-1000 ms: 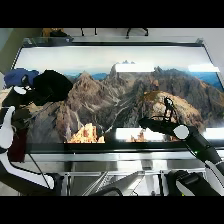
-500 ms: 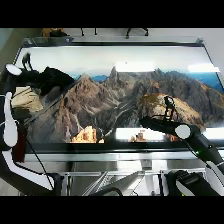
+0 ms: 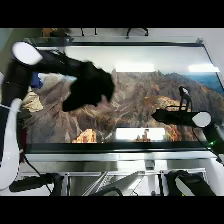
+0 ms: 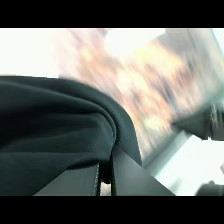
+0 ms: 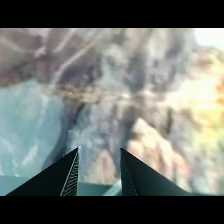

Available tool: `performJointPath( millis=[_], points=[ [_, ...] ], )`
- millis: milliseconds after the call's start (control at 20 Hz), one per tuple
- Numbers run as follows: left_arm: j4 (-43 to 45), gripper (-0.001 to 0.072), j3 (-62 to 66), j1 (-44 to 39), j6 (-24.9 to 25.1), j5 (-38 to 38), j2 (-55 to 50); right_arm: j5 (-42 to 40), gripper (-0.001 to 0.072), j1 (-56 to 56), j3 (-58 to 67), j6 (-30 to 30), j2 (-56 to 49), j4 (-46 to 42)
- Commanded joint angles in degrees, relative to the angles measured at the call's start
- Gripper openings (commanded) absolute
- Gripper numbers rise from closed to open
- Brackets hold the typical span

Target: Fold the shirts.

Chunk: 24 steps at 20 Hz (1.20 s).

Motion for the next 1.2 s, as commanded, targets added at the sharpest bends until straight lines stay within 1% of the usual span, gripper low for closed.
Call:
performJointPath(
  millis=[0, 50, 100, 150, 200, 300, 400, 450, 550, 600, 750, 850, 950, 1000, 1100, 1150],
  points=[
    [3.85, 0.0017, -8.31, -11.1, -1.53, 1.73, 1.42, 7.91, 0.0308, -4.72, 1.29, -1.46, 0.02, 0.02],
    [3.8, 0.0239, -9.51, -12.48, -1.51, 2.23, 0.72, 7.96, 0.0309, -4.7, 1.31, -2.84, 0.0, 0.22],
    [3.8, 0.0703, -9.73, -13.29, -1.97, 1.88, -0.22, 7.96, 0.0322, -4.72, 1.36, -2.99, 0.02, 0.2],
    [3.8, 0.0686, -9.31, -13.31, -2.4, 0.87, -0.94, 7.96, 0.0435, -4.72, 1.38, -3.26, 0.02, 0.13],
    [3.89, 0.0685, -8.37, -12.68, -2.38, -0.94, -1.4, 7.96, 0.0505, -4.74, 1.53, -4.68, 0.0, 0.13],
    [4.17, 0.0685, -5.95, -9.14, -2.36, -5.46, -1.55, 7.78, 0.05, -5.64, 2.34, -5.29, -0.87, 0.15],
    [8.48, 0.0685, -5.16, -3.87, -2.43, -8.79, -1.01, 7.54, 0.0499, -8.52, 3.74, -5.64, -3.96, 0.52],
    [11.69, 0.0685, -6.64, -1.33, -2.54, -9.14, -0.13, 7.52, 0.0499, -10.16, 4.37, -8.2, -6.47, 2.49],
    [17.16, 0.0685, -11.87, 4.52, -2.58, -8.39, 1.2, 7.26, 0.0499, -12.83, 4.72, -15.3, -12.5, 9.49],
    [17.35, 0.0686, -14.43, 7.41, -2.56, -8.11, 1.18, 7.17, 0.0499, -13.42, 4.72, -18.36, -15.98, 12.61],
    [16.61, 0.0686, -21.14, 14.99, -1.18, -3.15, -1.49, 7.52, 0.0499, -11.93, 4.72, -25.53, -25.0, 16.59],
    [14.51, 0.0686, -22.77, 17.46, 0.28, 1.05, -5.09, 7.45, 0.0499, -9.53, 4.7, -28.74, -29.24, 18.29],
    [9.16, 0.0685, -23.06, 18.36, 3.39, 4.66, -9.35, 6.58, 0.0499, -6.97, 4.7, -28.7, -32.28, 18.95],
    [7.23, 0.0685, -22.86, 18.34, 4.15, 6.36, -11.82, 5.51, 0.0499, -5.97, 4.7, -28.7, -33.4, 19.37],
    [7.28, 0.0686, -20.9, 18.27, 4.2, 6.69, -16.59, 4.28, 0.0499, -4.9, 4.7, -28.85, -34.49, 20.52],
    [7.28, 0.0686, -19.1, 18.27, 4.39, 5.75, -18.97, 4.31, 0.0499, -4.9, 4.7, -30.36, -34.56, 21.94]
  ],
)
